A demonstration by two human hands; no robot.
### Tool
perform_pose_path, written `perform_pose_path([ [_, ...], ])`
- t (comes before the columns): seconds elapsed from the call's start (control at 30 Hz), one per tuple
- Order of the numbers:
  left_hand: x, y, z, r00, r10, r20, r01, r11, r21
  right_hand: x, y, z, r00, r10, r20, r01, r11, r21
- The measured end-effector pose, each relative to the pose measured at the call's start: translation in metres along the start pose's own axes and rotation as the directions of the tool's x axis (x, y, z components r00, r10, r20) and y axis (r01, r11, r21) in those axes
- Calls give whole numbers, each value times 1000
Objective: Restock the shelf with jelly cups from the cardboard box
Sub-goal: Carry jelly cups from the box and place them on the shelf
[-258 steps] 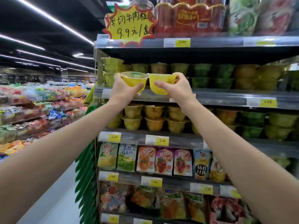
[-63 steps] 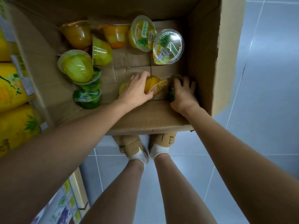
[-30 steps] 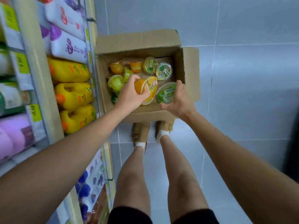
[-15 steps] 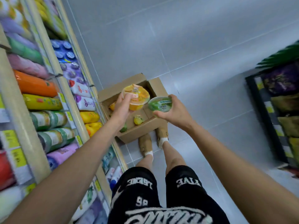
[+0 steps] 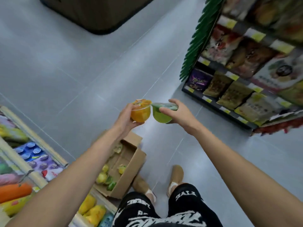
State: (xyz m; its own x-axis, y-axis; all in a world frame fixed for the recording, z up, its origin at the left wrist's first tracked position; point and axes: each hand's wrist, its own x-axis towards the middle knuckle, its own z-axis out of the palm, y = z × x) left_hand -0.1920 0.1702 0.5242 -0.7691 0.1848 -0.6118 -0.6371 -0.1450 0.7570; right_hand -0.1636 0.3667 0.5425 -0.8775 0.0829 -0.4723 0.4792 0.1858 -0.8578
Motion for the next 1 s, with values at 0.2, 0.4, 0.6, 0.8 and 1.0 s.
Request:
perform_pose_path([
  [0.2,-2,59,124,957,52,284,-62,998,27,-22,-35,-113,990,-52,-130,80,971,223],
  [0.4,-15,101,253,854,113,508,-151,988,35,-50,-66,-243,953,-172,-251,211,968,136],
  [0.6,-32,143,367,683,210,700,-368,926,80,-83,-109,-363,899,-271,-343,307,950,54],
  [0.8,-44,181,445,574,266,775,-554,822,128,-110,-152,-446,801,-399,-447,398,912,-101],
  [1.0,-52,233,505,555,424,716,-691,714,113,-123,-203,-501,685,-517,-513,464,853,-241],
])
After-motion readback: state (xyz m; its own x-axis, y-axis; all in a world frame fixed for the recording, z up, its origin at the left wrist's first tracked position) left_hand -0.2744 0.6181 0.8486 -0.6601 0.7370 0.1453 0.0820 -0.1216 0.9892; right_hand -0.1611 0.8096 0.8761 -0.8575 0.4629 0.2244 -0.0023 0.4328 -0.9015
